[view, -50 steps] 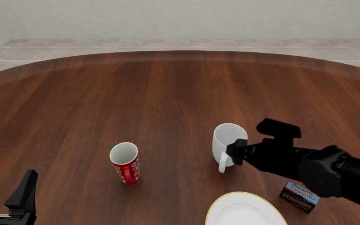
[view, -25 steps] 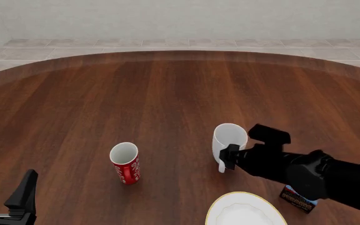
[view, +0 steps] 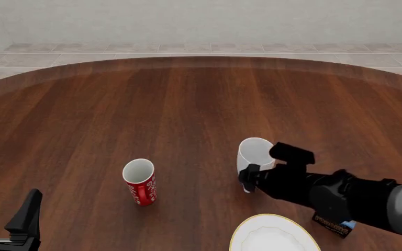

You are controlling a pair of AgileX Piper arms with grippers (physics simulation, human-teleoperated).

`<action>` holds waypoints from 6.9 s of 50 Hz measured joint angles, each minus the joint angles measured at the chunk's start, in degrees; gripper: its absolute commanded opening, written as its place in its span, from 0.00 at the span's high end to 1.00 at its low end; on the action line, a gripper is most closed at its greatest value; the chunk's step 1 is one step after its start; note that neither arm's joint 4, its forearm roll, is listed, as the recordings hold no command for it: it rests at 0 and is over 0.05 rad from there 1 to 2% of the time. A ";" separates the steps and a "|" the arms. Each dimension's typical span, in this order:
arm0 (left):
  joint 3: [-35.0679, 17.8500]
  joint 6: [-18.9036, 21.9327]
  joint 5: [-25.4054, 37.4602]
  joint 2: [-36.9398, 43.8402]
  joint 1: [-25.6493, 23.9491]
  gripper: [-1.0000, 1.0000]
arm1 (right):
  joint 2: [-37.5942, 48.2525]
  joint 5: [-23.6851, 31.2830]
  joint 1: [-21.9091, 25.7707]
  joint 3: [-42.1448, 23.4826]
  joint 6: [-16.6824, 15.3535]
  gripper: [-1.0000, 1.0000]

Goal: Put the white mug on the plate.

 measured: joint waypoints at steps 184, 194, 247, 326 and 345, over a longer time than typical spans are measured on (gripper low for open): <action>0.00 0.00 0.00 0.01 0.00 0.00 | -23.95 13.73 -0.56 8.13 0.93 1.00; 0.00 0.00 0.00 0.00 0.00 0.00 | -29.14 18.39 -0.41 7.89 -1.03 1.00; 0.00 0.00 0.00 0.00 0.00 0.00 | -48.17 37.08 1.35 8.07 -7.34 1.00; 0.00 0.00 0.00 0.00 0.00 0.00 | -65.90 52.09 6.29 13.26 -11.40 1.00; 0.00 0.00 0.00 0.00 0.00 0.00 | -68.70 53.71 6.55 14.95 -12.04 1.00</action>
